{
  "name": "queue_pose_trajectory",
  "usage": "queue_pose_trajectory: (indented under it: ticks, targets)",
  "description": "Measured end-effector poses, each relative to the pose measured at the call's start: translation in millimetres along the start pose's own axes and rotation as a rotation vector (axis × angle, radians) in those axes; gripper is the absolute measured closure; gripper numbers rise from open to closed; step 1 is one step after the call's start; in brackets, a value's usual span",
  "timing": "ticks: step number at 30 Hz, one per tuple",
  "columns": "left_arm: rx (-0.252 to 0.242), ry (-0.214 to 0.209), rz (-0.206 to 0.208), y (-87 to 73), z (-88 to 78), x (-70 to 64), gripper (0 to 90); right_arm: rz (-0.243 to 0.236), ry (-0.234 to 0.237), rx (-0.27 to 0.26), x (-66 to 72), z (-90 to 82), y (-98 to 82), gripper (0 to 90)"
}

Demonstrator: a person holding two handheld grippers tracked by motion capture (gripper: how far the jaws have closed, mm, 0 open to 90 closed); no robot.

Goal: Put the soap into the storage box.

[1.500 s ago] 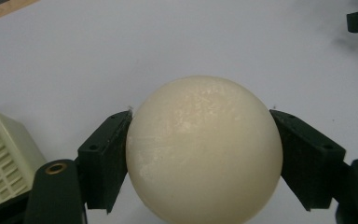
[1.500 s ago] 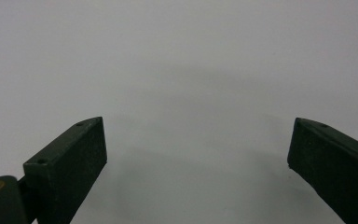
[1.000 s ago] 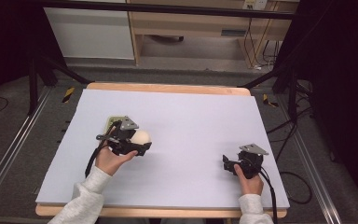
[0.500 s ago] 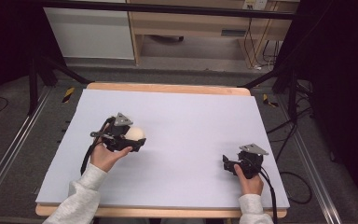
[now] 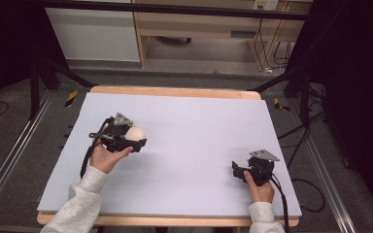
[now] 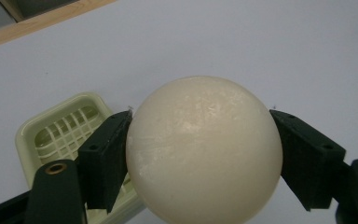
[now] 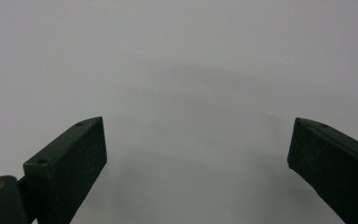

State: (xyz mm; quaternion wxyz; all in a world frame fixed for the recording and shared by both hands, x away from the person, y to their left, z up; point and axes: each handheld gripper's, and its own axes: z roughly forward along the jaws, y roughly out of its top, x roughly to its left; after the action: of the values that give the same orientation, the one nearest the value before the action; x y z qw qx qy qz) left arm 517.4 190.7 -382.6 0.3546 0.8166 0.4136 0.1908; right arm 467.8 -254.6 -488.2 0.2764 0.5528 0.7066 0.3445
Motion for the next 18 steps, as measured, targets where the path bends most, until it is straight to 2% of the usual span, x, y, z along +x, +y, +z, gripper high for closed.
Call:
queue_pose_trajectory:
  ticks: [18]
  targets:
    - [0.009,0.031,-0.034,-0.6,7.0,16.1,24.2,-0.001,0.0,-0.001,0.1,0.0,0.0,4.9]
